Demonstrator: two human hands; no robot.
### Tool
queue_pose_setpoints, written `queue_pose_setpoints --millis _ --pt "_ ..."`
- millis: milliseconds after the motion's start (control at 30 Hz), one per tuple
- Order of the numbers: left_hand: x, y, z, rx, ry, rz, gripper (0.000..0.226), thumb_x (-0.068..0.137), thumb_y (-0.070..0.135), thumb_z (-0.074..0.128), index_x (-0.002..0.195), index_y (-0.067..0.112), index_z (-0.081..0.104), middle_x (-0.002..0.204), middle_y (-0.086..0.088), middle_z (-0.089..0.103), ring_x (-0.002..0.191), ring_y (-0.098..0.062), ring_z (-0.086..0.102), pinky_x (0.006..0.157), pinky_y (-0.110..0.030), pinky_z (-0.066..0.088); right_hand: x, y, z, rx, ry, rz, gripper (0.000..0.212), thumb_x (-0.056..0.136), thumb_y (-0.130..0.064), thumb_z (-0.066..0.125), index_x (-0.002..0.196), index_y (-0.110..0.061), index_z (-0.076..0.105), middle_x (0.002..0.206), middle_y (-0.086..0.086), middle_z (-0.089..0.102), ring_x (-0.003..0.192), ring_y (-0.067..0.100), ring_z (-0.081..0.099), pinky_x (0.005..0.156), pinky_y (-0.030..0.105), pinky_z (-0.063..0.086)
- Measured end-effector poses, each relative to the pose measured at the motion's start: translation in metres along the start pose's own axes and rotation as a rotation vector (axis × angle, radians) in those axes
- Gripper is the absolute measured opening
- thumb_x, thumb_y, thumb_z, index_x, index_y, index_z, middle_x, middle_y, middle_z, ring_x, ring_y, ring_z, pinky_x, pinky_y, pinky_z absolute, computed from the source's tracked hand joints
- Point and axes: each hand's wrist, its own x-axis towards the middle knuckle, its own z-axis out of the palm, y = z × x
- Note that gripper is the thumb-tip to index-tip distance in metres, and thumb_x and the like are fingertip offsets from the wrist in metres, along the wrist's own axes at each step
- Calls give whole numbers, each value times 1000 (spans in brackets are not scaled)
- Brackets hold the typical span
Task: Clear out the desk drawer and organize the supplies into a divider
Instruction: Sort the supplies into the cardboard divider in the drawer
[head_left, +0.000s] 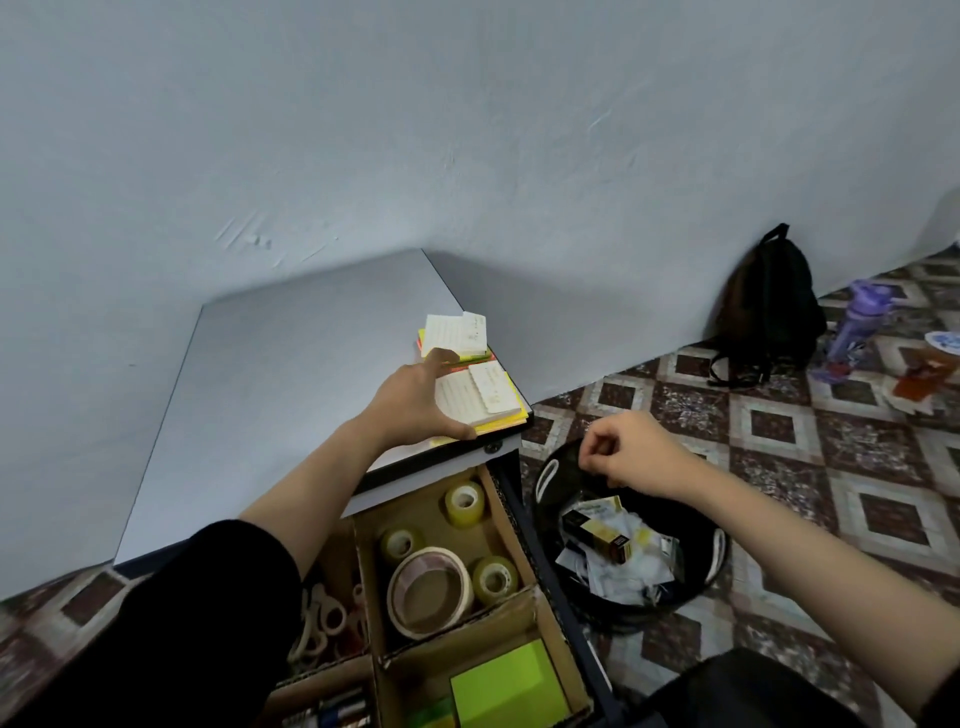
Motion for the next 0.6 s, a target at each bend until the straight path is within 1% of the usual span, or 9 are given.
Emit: queue_pose_setpoints --millis 33,100,133,167,267,333,400,500,600 --pt "-2 -2 -2 -29 22 -13 88 65 41 82 134 21 31 134 -4 49 121 -26 45 93 -34 45 3 -3 0 -1 8 -5 28 83 -8 67 63 -27 60 71 -8 63 60 0 57 62 19 50" --pt "-9 -7 -8 -104 74 -36 86 65 39 83 133 21 33 134 -3 49 122 -24 46 93 -32 43 11 -11 -1 -23 39 -16 18 82 -11 69 68 -22 64 78 -3 67 73 10 63 73 28 53" --pt "-13 -10 -12 -141 98 -46 85 65 38 83 133 21 34 134 -3 50 122 -22 46 91 -30 42 16 -17 0 -34 54 -20 9 81 -13 70 74 -18 67 83 0 69 79 14 64 76 28 52" --pt "-18 -14 -16 -178 118 -54 85 64 37 84 132 21 35 134 -3 50 122 -21 46 90 -28 42 21 -23 -1 -51 74 -34 5 80 -17 72 83 -15 69 89 3 70 83 15 64 77 27 51" --pt "-37 -26 -26 -279 162 -93 84 63 33 85 131 23 38 134 -3 51 123 -23 46 84 -25 41 38 -46 -2 -187 83 -93 41 77 -27 75 114 -13 63 115 2 64 98 14 57 80 23 41" --pt "-52 -34 -31 -297 167 -120 83 62 32 85 130 25 38 133 -3 51 124 -24 46 83 -26 42 52 -62 0 -316 34 -148 62 75 -32 76 130 -15 52 132 2 54 117 19 50 90 26 38" --pt "-66 -41 -34 -287 166 -138 83 61 31 86 129 24 40 131 -4 53 122 -23 47 89 -28 42 68 -73 4 -409 -31 -163 75 72 -33 79 136 -15 45 138 5 48 125 22 45 96 28 37" --pt "-90 -47 -38 -272 158 -160 84 60 33 86 129 22 40 131 -4 53 123 -22 48 97 -32 40 87 -85 9 -441 -145 -137 84 70 -30 80 141 -12 38 142 8 44 127 25 43 97 27 37" --pt "-109 -51 -39 -269 159 -156 82 60 32 86 128 23 40 130 -4 54 123 -21 48 95 -29 41 96 -92 8 -415 -208 -106 87 67 -28 83 140 -7 41 140 11 46 123 27 47 94 27 40"
